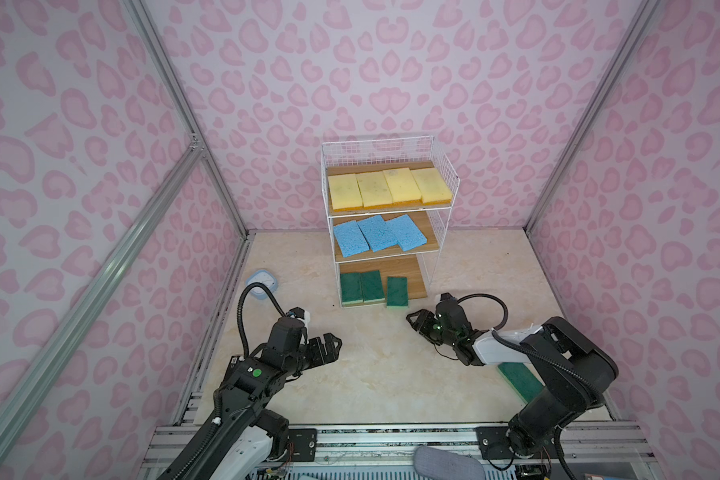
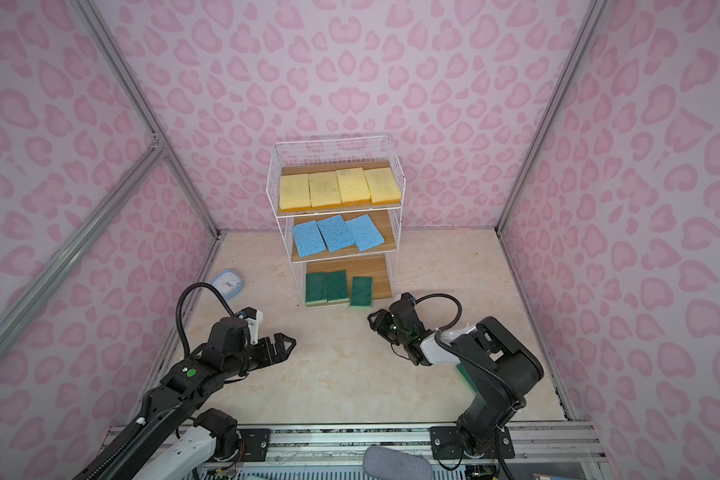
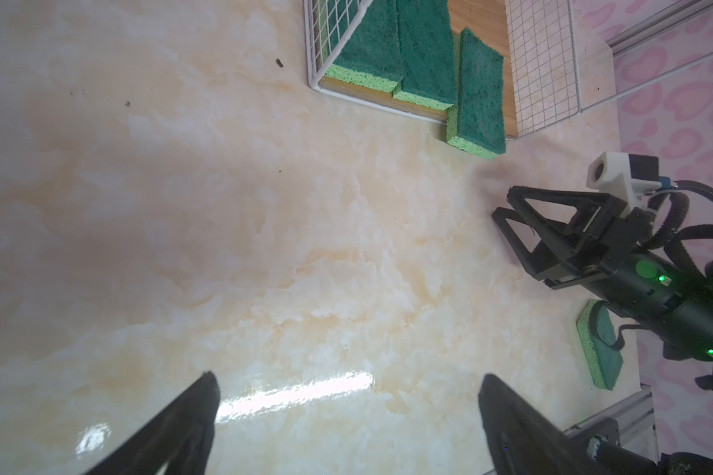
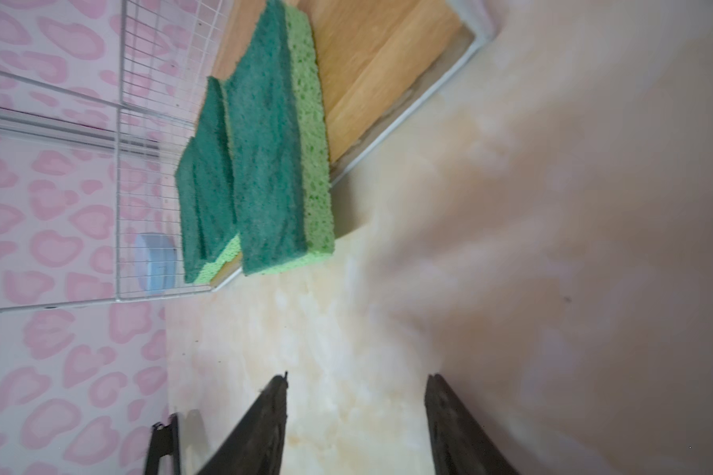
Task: Arrange cleaning sponges on a shelf
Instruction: Place the cleaning sponge at the shelf, then pick up the cleaning sponge from the shelf.
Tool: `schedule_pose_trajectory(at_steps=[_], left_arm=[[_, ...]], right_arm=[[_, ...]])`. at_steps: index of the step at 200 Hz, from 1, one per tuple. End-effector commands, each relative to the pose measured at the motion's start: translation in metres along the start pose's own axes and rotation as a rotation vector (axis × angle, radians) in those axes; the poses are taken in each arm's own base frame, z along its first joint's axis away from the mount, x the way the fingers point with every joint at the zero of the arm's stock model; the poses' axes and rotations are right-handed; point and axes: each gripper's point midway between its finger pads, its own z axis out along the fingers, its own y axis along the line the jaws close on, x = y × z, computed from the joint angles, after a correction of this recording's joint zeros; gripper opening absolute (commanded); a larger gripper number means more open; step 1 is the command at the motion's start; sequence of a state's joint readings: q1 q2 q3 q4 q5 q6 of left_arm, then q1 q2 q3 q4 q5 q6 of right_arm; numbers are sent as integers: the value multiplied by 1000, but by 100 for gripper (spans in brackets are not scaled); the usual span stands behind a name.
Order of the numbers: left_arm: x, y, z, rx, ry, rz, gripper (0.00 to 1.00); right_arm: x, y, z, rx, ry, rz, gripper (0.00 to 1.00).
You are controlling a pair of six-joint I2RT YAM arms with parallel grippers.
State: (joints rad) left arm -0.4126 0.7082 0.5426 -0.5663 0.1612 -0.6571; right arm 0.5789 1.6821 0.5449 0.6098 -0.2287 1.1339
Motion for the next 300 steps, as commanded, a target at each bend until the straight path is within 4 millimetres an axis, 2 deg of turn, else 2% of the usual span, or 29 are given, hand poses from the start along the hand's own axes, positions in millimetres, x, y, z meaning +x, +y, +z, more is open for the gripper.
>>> schedule_pose_trajectory(at_steps=[1,32,74,109,172,228,262,300], left_arm=[[-6,-7,-2,32,-22,8,99],[-6,-7,-4,35,-30,5,99],[-6,-7,-4,33,-30,3,99],[-6,-6,-3,27,-26,4,99],[-5,-5,-1,18,-19,6,99],[-5,-4,1,13,-13,10,99],[-5,-4,2,10,-10,10,99],[-5,-4,2,9,-7,7,99]], right_arm=[[-10,32,6,-175,-31,88,55],[-15,24,19,-234,-54,205,50],[-19,11,34,-231,-78,299,44],[-21,6,40,-228,-90,332,41],[-37,-3,47,-185,-128,318,32],[-51,3,54,-183,-141,305,22],[-55,9,55,-199,-144,304,11],[-61,8,49,-198,-165,313,7]])
